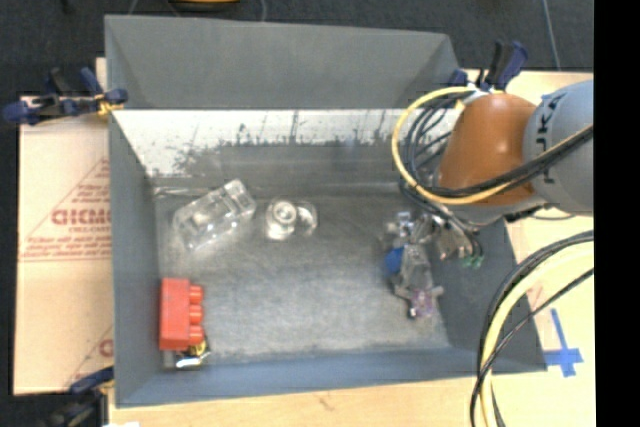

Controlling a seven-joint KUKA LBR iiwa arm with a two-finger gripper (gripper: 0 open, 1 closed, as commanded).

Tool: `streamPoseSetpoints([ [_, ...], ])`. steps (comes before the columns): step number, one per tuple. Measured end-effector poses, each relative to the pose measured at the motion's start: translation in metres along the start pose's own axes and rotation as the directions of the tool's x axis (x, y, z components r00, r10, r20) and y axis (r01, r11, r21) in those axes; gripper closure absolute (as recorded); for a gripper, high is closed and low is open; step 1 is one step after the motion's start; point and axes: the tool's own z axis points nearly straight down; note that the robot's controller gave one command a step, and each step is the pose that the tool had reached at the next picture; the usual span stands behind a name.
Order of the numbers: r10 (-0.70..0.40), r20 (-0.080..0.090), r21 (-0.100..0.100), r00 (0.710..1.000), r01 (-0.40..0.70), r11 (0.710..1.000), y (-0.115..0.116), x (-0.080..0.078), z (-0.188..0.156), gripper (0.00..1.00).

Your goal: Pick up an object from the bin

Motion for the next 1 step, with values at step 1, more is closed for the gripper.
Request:
streamPoseSetpoints([
  [1, 0.002, 0.006, 0.003, 1.000, -0.002, 1.000, 0.0017, -0.0126, -0.1303, 1.00],
])
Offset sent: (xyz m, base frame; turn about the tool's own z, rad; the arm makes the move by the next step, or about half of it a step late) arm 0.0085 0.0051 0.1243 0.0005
